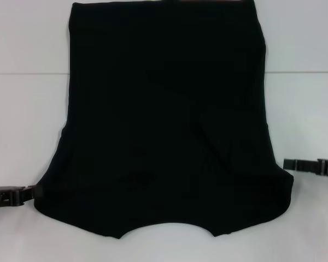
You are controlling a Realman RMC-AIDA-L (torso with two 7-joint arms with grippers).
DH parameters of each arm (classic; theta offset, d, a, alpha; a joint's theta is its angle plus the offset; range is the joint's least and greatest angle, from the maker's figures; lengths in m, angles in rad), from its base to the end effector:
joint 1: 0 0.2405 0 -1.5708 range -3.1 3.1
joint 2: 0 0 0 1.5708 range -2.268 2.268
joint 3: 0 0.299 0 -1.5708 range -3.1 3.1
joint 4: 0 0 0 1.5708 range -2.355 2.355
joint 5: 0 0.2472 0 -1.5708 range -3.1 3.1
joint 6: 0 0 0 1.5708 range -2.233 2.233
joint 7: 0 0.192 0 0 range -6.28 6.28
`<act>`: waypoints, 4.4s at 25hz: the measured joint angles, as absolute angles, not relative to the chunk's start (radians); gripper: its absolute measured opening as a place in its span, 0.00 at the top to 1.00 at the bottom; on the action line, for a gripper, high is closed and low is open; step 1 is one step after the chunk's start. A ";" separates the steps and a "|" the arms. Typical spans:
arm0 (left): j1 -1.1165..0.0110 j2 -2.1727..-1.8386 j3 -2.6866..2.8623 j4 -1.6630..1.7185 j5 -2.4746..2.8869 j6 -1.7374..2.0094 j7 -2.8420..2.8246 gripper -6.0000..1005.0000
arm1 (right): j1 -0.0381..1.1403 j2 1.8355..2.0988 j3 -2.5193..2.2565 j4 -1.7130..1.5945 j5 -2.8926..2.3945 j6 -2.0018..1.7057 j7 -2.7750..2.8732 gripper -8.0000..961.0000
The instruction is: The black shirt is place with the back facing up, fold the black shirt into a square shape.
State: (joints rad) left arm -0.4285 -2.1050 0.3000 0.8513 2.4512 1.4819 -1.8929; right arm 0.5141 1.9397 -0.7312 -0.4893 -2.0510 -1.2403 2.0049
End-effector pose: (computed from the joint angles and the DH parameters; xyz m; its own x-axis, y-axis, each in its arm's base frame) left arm -0.4247 0.3549 -0.0043 0.3790 0.7872 0.4864 0.9252 -0.3116 -0.2166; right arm 0.3972 0.4168 -0.0308 0.3078 -0.8117 -0.4964 -0.9495 -0.2958 -0.1051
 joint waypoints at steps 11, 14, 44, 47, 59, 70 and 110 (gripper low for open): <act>-0.429 -2.106 0.302 0.846 2.451 1.482 -1.892 0.97 | 0.536 1.976 -0.732 -0.488 -2.099 -1.271 2.006 0.37; -0.430 -2.102 0.302 0.836 2.451 1.482 -1.890 0.97 | 0.539 1.979 -0.725 -0.488 -2.096 -1.267 2.004 0.38; -0.351 -2.104 0.108 0.829 2.412 1.751 -1.879 0.97 | 0.353 1.942 -0.503 -0.498 -2.098 -1.471 1.813 0.97; -0.328 -2.111 0.105 0.828 2.412 1.814 -1.860 0.97 | 0.330 1.930 -0.492 -0.502 -2.099 -1.510 1.798 0.97; -0.236 -2.128 0.081 0.830 2.423 1.953 -1.800 0.97 | 0.228 1.888 -0.446 -0.504 -2.141 -1.652 1.705 0.97; -0.275 -2.120 0.081 0.819 2.418 1.970 -1.809 0.97 | 0.247 1.890 -0.331 -0.506 -2.180 -1.725 1.701 0.97; -0.895 -2.036 0.121 0.367 2.170 0.810 -1.578 0.98 | 0.926 1.982 -0.250 -0.333 -2.157 -0.715 1.713 0.96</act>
